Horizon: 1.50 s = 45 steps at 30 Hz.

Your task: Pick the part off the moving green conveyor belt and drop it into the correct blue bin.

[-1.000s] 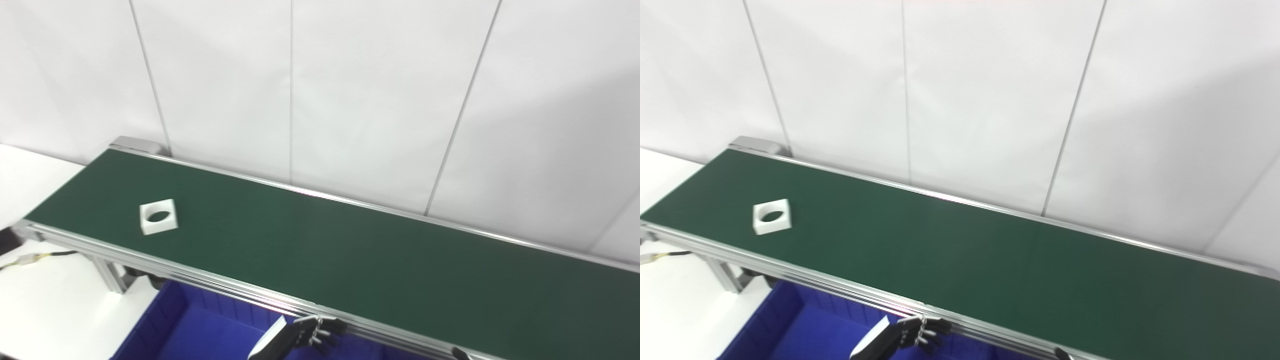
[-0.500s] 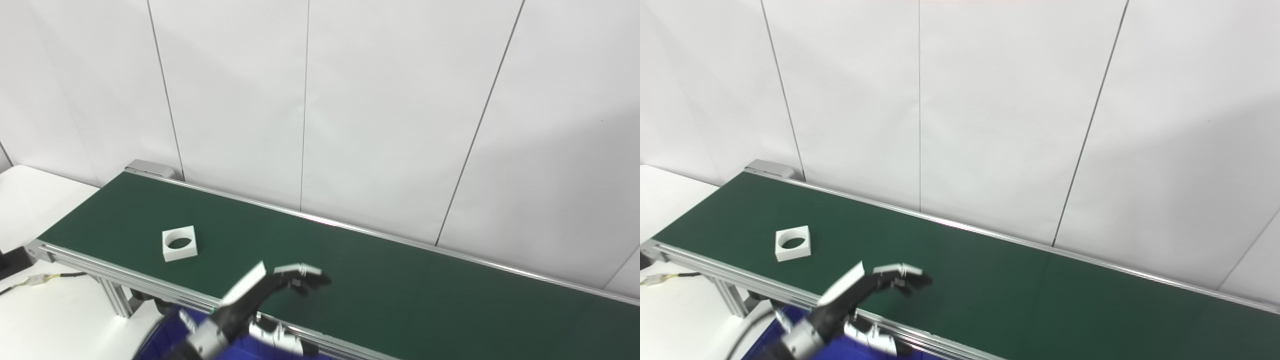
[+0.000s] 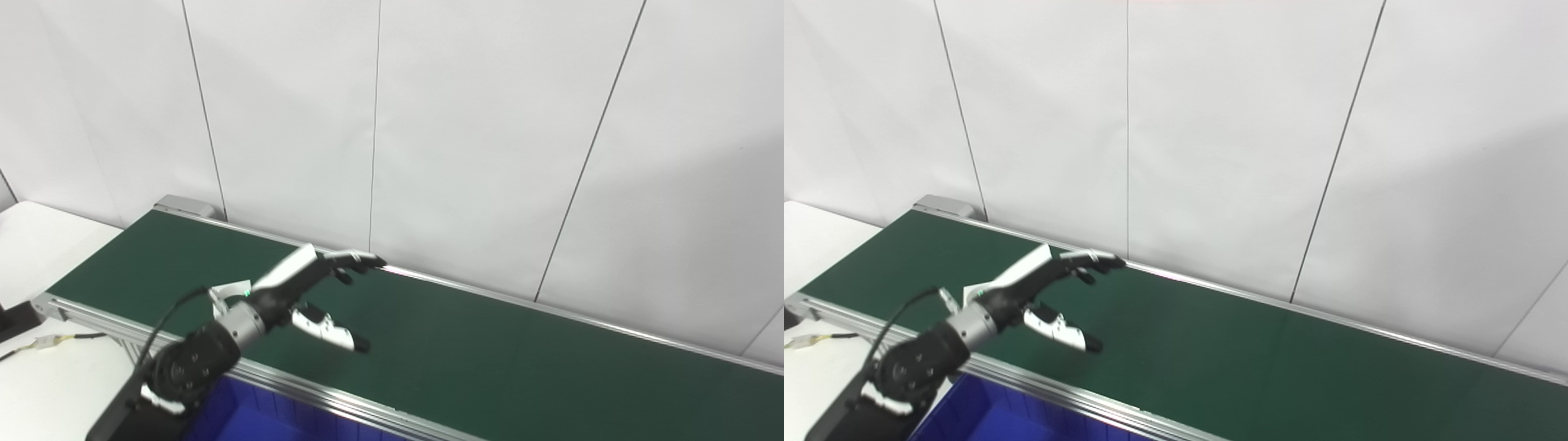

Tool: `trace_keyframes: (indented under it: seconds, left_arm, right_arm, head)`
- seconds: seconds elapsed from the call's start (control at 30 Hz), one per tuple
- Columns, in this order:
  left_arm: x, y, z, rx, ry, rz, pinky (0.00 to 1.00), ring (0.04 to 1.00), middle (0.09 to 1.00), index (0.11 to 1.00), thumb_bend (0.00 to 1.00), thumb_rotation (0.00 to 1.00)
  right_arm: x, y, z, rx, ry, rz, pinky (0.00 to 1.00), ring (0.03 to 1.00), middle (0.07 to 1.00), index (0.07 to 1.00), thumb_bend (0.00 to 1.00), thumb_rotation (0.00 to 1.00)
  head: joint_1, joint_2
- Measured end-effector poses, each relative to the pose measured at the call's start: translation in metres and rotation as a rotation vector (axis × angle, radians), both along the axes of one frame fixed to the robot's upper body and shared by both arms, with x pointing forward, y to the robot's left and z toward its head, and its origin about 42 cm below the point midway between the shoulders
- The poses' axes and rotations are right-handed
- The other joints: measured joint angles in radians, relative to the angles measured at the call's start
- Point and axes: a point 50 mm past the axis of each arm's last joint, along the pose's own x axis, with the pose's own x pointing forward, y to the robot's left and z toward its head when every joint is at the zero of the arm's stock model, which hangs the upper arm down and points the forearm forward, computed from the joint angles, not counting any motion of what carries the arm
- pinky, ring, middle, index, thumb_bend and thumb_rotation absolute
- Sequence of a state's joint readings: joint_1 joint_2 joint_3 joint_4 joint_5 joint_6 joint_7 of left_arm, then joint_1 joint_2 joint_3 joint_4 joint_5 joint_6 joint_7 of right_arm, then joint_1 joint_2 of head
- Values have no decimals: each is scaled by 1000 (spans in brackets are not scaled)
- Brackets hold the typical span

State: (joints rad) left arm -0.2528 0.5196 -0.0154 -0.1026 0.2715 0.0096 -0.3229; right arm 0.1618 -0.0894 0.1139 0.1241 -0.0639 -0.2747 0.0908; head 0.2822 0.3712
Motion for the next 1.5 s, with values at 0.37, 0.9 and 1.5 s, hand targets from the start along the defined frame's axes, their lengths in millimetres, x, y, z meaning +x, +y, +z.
trace_keyframes:
  seconds: [0.37,0.9,1.5]
  left_arm:
    - [53,66,-8,305,104,171,848,917,919,879,936,390]
    - [79,94,-49,546,213,345,793,877,909,885,925,310]
    - [59,41,-82,653,281,303,819,894,913,883,907,290]
  right_arm:
    - [-2,0,0,4,3,4,631,714,767,866,454,448]
    - [-5,5,4,20,-12,7,612,707,769,870,540,523]
    - [-7,5,6,24,-15,7,609,705,762,863,565,541]
  head:
    - [0,9]
    - [-9,23]
    - [-12,37]
